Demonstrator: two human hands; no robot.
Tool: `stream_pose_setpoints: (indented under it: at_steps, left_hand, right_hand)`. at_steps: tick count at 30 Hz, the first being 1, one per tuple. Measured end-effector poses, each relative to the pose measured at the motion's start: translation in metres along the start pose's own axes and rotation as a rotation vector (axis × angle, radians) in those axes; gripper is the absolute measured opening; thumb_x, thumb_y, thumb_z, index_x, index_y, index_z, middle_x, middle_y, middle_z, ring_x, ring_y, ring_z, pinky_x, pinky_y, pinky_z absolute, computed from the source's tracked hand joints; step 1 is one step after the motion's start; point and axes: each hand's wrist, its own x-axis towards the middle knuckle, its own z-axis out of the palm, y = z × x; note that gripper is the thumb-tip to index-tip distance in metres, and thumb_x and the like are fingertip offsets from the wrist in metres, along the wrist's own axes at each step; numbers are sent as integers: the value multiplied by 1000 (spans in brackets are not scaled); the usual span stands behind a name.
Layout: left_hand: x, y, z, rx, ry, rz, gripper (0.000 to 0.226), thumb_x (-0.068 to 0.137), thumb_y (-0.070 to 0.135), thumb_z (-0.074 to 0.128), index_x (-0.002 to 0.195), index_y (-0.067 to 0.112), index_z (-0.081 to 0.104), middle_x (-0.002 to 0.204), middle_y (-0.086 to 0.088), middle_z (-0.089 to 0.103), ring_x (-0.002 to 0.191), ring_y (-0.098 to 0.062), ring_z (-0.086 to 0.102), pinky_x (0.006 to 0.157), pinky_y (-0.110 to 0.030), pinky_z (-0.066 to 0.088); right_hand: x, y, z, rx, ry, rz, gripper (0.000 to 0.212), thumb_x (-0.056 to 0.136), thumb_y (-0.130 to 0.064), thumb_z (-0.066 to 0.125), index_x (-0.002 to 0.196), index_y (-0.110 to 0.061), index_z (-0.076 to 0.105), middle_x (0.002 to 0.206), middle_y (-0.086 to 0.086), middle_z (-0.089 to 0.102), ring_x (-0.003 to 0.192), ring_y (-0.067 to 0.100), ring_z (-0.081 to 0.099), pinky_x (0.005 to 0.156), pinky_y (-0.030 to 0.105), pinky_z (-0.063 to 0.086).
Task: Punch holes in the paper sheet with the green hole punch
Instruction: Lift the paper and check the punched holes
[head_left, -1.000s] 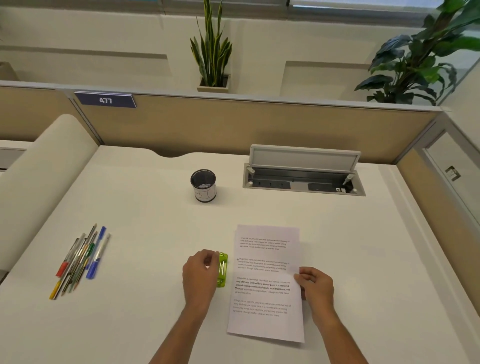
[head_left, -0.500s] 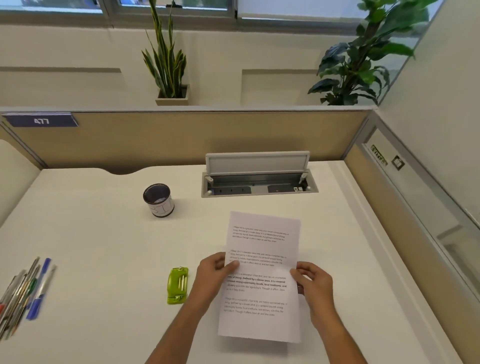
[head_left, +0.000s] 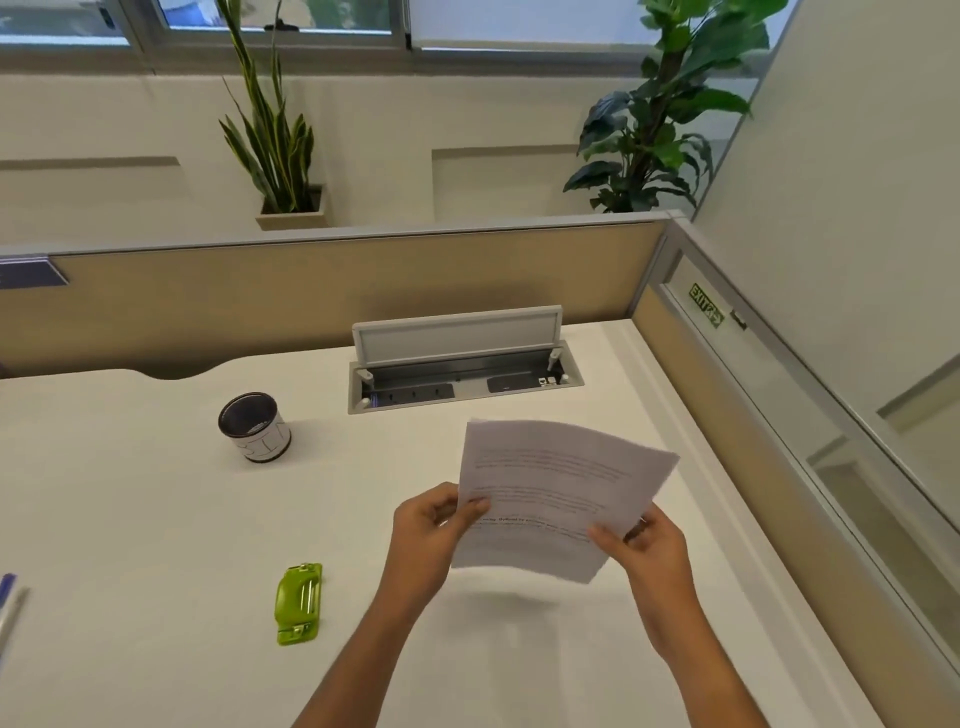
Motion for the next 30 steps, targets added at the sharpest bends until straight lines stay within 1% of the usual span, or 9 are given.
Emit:
stream_pose_setpoints:
  at_steps: [2, 6, 11, 15, 17, 20, 25, 28, 30]
  left_hand:
    - [-1, 2, 8, 34, 2, 43, 19, 92, 38, 81, 109, 29, 86, 113, 3, 85, 111, -19, 79, 100, -38, 61]
    - [-4, -2, 20, 113, 4, 75, 24, 88, 42, 80, 111, 37, 85, 120, 9, 82, 121, -16, 73, 108, -45, 54]
    - [-1, -6, 30, 144, -14, 60, 26, 86, 47, 81, 110, 38, 85, 121, 11, 82, 123, -17, 71, 113, -55, 50]
    - [5, -15, 34, 188, -21, 47, 24, 87, 46, 81, 110, 40, 85, 119, 12, 81, 119, -14, 72, 110, -53, 52]
    - [5, -25, 36, 214, -31, -3, 19, 87, 39, 87, 106, 42, 85, 115, 13, 81, 115, -12, 73, 109, -52, 54]
    - [4, -40, 40, 258, -54, -97, 22, 87, 26, 91, 104, 40, 86, 114, 12, 81, 113, -7, 73, 108, -51, 55]
    - [6, -44, 43, 303, -55, -93, 17, 88, 33, 89, 100, 45, 83, 106, 13, 78, 105, -7, 73, 97, -39, 58]
    - [9, -41, 44, 305, -42, -58, 16, 86, 45, 87, 101, 46, 83, 107, 13, 77, 106, -8, 72, 93, -34, 57]
    - [9, -41, 44, 302, -48, -65, 20, 85, 45, 87, 104, 50, 82, 111, 13, 79, 108, -6, 72, 96, -36, 58]
  right_hand:
    - [0, -5, -9, -1, 42, -31, 41, 86, 4, 84, 120, -18, 75, 112, 4, 84, 103, 18, 80, 83, 23, 62]
    - [-3, -6, -25, -7, 81, -45, 42, 86, 8, 83, 118, -18, 76, 109, 2, 84, 100, 16, 80, 77, 15, 61]
    - [1, -5, -37, -17, 62, -73, 40, 88, 9, 81, 107, -25, 80, 108, 6, 83, 101, 18, 79, 82, 19, 63]
    - [6, 1, -44, -43, 50, -47, 42, 87, 5, 83, 111, -29, 80, 110, 3, 84, 102, 16, 80, 83, 22, 63]
    - [6, 11, -48, -66, 61, -4, 40, 85, 4, 86, 110, -27, 81, 106, 1, 85, 98, 16, 80, 78, 19, 63]
    - [5, 26, -50, -106, 54, 53, 37, 84, 6, 86, 108, -22, 82, 100, 2, 85, 95, 19, 81, 76, 17, 62]
    - [10, 27, -51, -158, 53, 45, 33, 86, 5, 84, 91, -28, 86, 80, -3, 82, 71, 5, 74, 67, 14, 56]
    - [14, 23, -55, -147, 50, 25, 34, 86, 6, 84, 94, -28, 85, 86, -1, 84, 76, 7, 77, 69, 14, 57]
    - [14, 23, -56, -150, 41, 34, 35, 86, 7, 84, 98, -26, 86, 93, 2, 85, 85, 12, 80, 73, 16, 59]
